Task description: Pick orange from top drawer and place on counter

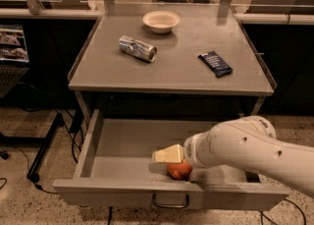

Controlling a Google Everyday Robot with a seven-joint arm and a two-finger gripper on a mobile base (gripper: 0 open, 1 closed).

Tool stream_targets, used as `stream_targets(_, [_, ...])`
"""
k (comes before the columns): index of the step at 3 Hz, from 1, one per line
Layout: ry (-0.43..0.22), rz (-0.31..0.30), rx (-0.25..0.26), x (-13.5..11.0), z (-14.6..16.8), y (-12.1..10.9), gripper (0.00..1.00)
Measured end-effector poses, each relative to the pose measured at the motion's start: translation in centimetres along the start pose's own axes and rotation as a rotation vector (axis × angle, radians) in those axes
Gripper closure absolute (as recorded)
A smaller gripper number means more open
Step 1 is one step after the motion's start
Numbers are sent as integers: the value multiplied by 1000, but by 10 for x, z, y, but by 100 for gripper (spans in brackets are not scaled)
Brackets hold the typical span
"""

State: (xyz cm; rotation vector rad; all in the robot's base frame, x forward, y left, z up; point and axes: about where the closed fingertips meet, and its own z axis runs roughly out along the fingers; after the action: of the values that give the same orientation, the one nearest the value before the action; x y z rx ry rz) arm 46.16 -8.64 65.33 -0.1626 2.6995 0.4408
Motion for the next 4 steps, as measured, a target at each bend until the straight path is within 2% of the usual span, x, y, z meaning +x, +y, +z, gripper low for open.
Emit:
stream_targets(2, [32, 28, 12, 7, 14, -8, 0])
stream_targets(4, [45, 21, 40, 16, 28, -15, 3])
